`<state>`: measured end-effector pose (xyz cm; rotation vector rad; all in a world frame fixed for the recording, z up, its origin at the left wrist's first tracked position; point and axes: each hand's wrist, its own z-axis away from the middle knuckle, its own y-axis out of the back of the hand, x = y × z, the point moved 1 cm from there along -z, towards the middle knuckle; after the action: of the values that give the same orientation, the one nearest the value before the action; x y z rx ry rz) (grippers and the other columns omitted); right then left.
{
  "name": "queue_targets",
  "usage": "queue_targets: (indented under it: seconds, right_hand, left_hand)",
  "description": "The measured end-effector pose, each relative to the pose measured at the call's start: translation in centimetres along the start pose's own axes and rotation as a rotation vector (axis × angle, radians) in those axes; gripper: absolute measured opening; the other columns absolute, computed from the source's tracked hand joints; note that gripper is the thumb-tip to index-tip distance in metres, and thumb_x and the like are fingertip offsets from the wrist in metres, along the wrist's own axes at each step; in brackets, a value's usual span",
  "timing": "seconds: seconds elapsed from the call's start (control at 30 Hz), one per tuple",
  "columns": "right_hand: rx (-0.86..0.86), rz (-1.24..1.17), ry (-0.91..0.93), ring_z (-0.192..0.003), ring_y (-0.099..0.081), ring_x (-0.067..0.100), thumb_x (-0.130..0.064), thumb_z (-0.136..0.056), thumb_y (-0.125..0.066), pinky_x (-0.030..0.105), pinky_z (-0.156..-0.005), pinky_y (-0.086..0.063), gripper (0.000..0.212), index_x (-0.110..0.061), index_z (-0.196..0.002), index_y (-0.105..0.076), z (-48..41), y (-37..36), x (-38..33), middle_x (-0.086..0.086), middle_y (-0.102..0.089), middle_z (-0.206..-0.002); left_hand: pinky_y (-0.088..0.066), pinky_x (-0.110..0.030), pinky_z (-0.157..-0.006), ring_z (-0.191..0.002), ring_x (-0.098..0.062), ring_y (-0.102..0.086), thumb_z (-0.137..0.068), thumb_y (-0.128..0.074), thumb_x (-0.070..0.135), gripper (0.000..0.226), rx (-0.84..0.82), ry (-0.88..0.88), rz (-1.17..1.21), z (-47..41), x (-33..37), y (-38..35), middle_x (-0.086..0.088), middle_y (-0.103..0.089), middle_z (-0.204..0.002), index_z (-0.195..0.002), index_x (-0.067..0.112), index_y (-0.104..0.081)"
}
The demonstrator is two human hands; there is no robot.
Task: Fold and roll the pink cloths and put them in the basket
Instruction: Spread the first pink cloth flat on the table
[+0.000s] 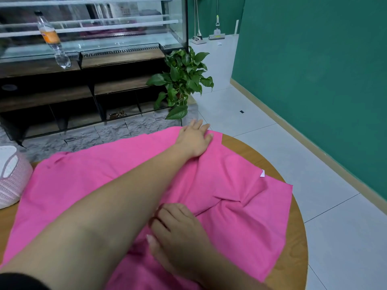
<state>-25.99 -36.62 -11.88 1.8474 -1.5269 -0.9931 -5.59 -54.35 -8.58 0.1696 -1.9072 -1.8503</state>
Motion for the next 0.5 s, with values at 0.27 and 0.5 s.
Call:
queue_targets:
  seconds: [0.27,0.5]
  right_hand:
    - [-0.121,0.025,-0.095,-0.095,-0.050,0.029,-0.033,-0.107,-0.049,0.046,-0.084,-0.043,0.022,-0.016,-0.103,-0.062,-0.3,0.9,-0.3,0.006,-0.055,-0.099]
    - [-0.130,0.021,-0.236,-0.106,-0.051,0.025,-0.036,-0.108,-0.048,0.041,-0.094,-0.042,0.024,-0.019,-0.118,-0.062,0.7,1.1,-1.5,0.001,-0.057,-0.110]
  left_hand:
    - [-0.031,-0.049,-0.123,-0.154,-0.022,-0.034,-0.107,-0.041,0.055,0.058,0.164,0.011,0.103,10.2,-4.0,0.2,-0.002,-0.036,-0.168,-0.156,0.025,-0.044]
    - [-0.028,-0.047,-0.123,-0.157,-0.017,-0.027,-0.094,-0.023,0.076,0.083,0.090,0.070,0.019,17.4,-6.6,-1.0,0.002,-0.031,-0.170,-0.160,0.029,-0.038]
